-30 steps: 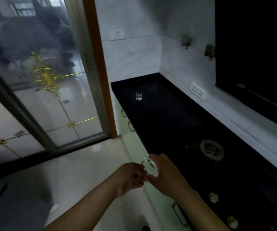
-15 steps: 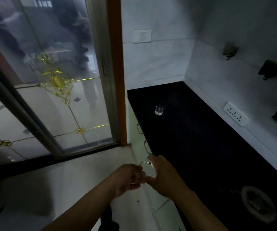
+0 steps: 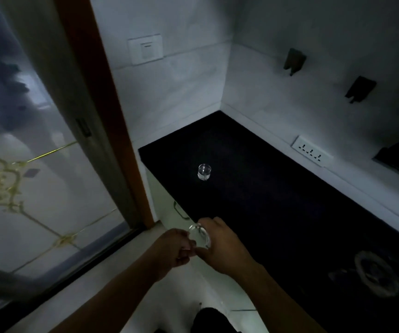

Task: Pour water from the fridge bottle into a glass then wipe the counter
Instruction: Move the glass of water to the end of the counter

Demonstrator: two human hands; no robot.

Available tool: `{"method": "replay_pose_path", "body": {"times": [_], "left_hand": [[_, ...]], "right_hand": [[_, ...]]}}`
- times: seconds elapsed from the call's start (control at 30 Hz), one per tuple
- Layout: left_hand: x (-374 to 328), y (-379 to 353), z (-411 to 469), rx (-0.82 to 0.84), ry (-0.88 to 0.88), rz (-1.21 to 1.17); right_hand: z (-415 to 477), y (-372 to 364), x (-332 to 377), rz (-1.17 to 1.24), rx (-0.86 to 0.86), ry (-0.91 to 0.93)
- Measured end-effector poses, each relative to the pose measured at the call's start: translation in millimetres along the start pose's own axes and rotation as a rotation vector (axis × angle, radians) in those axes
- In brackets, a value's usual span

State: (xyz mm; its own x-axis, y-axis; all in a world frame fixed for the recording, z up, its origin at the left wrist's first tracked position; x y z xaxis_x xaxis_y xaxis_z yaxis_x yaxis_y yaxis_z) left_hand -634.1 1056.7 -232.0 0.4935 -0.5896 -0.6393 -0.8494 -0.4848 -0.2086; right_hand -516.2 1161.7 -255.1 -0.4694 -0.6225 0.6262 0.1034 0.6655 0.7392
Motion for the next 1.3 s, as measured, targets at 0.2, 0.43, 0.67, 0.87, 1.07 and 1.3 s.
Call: {"method": "replay_pose_path", "body": {"times": [0.2, 0.43, 0.67, 0.87, 1.07, 1.3], "left_hand": [[-41, 5, 58, 0.066, 0.062, 0.096], [-83, 1, 119, 0.068, 0.113, 0.168], [-113, -2, 179, 0.056, 0.134, 0.255], [-125, 0, 231, 0.068, 0.158, 0.376], [-123, 19, 267, 0.103, 0.117, 0.323], [-131, 26, 289, 0.103, 0.01, 1.031]], "right_hand": [[47, 11, -28, 0.007, -0.057, -0.111], [103, 29, -60, 0.054, -0.065, -0.156], [146, 46, -93, 0.028, -0.049, -0.213], [183, 43, -114, 0.002, -0.021, -0.343], [208, 34, -124, 0.036, -0.003, -0.446], [229, 26, -133, 0.051, 0.013, -0.544]]}}
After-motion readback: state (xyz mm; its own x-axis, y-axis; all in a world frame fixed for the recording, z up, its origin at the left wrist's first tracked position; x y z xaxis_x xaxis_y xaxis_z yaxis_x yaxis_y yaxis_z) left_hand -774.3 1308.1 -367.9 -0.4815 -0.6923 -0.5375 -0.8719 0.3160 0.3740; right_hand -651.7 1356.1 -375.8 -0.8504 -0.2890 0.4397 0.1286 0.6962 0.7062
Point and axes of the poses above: each hand's wrist, its own z-axis towards the middle knuckle, its own y-axis out of the back of the hand, x = y × z, the point moved 1 cm from there along z, towards the middle knuckle, and after that the axes turned 12 degrees about x, right-handed, at the moved point
